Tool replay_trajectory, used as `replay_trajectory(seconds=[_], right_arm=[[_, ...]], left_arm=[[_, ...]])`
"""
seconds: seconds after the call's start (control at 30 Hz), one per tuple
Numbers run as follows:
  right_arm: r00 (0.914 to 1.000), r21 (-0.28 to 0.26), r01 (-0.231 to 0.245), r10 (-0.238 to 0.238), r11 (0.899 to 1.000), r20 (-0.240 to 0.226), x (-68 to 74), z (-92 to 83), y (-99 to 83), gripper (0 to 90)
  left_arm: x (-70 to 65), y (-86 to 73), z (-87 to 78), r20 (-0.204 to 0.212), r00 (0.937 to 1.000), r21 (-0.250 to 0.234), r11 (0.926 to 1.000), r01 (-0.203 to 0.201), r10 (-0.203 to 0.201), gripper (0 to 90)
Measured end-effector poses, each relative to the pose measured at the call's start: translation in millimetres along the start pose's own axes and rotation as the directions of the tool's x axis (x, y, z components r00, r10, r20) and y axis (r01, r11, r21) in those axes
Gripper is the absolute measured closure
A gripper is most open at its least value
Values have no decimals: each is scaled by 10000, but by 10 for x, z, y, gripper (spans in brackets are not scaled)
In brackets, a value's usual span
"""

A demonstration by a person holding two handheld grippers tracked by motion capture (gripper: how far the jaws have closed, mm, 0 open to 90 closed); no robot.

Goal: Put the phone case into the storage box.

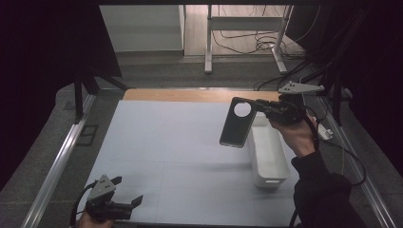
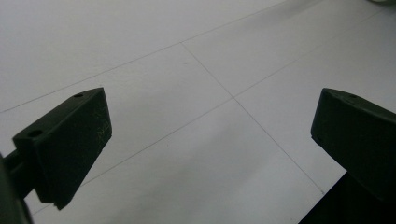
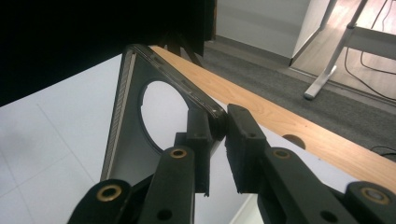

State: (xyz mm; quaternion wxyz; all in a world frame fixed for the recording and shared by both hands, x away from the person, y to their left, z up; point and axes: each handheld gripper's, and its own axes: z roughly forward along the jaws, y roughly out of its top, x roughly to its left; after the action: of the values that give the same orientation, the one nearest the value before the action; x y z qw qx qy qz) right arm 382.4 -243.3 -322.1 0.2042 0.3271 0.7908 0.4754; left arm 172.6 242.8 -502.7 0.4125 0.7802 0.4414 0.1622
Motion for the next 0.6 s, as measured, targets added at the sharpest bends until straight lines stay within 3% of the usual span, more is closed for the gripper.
replay_trajectory(seconds=[0.6], right_arm=[[9977, -188, 301, -289, 9994, 613, -344, -55, 68, 791]], left_arm=[[1, 1, 5, -36, 10000, 31, 10000, 78, -78, 0]])
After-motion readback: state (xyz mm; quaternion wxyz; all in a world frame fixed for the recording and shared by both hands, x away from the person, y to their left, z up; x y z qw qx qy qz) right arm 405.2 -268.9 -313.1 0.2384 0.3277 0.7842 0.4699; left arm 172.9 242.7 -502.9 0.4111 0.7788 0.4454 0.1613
